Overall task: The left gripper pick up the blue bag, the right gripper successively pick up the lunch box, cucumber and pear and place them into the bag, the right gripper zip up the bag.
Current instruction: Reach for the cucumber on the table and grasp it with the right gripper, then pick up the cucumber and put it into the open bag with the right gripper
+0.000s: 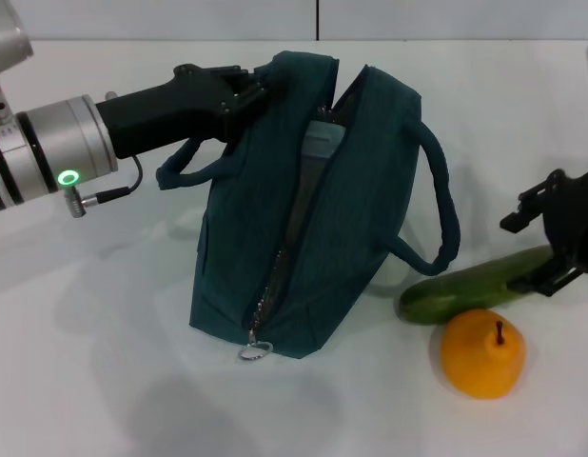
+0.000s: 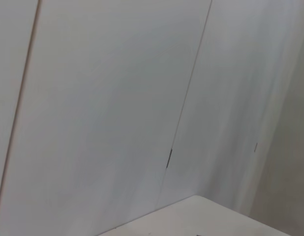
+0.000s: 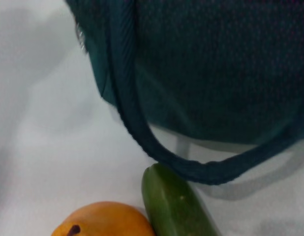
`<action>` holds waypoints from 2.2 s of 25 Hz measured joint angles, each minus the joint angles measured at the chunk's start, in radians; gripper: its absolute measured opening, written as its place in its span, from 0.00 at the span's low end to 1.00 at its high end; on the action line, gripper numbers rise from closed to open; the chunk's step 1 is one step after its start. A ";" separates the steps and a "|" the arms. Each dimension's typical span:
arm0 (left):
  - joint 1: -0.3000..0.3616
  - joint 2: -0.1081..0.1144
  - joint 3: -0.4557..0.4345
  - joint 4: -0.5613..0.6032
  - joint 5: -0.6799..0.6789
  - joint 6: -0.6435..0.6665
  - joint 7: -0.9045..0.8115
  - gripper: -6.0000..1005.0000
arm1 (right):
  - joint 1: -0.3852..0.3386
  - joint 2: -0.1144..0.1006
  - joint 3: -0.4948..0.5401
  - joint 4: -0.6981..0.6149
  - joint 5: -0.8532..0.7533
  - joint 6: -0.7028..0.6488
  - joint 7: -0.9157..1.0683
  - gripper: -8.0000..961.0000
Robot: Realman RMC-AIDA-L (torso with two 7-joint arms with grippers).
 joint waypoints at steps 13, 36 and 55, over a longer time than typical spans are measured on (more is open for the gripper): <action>-0.009 0.004 0.000 0.001 0.000 -0.008 0.000 0.13 | 0.056 0.043 -0.098 0.085 -0.102 0.074 0.027 0.81; -0.003 0.005 0.000 -0.002 -0.001 -0.015 0.016 0.13 | 0.060 0.046 -0.186 0.101 -0.120 0.144 0.073 0.70; 0.008 0.004 -0.012 0.004 -0.008 -0.007 0.023 0.13 | -0.135 0.048 0.165 -0.066 0.034 0.383 0.186 0.60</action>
